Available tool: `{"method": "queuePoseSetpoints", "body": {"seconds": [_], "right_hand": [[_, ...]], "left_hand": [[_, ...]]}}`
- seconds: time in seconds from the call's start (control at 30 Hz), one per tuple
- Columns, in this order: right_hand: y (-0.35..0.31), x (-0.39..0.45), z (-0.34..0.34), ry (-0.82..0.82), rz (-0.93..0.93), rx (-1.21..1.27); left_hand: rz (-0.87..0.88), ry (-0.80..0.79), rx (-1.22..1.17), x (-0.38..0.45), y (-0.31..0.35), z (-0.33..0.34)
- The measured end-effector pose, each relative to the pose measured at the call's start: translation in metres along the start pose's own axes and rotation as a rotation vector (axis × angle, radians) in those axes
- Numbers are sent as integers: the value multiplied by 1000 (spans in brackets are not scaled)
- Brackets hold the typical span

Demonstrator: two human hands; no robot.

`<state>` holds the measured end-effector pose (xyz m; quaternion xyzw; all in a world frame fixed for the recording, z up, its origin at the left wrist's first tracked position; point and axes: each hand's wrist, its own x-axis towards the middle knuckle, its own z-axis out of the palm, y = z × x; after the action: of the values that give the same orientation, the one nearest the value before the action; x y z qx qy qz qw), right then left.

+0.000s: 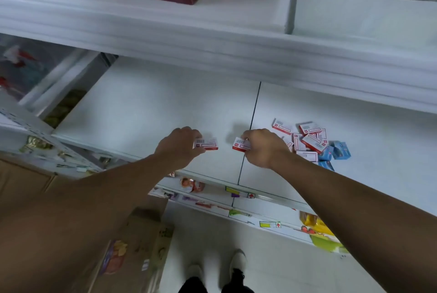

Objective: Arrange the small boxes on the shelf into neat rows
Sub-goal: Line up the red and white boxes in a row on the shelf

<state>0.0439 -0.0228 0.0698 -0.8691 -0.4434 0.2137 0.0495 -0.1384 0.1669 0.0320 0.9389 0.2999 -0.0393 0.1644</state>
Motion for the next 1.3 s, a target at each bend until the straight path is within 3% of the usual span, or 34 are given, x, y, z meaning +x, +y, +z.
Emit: {"method": "queuePoseSetpoints", "body": {"seconds": [0.63,1.3], "right_hand": [[-7,7,66,77,94,66],[-32,51,83,117,7,24]], "left_hand": [[179,-28,-24,114,13,47],[132,45,-230,66,-47,48]]}}
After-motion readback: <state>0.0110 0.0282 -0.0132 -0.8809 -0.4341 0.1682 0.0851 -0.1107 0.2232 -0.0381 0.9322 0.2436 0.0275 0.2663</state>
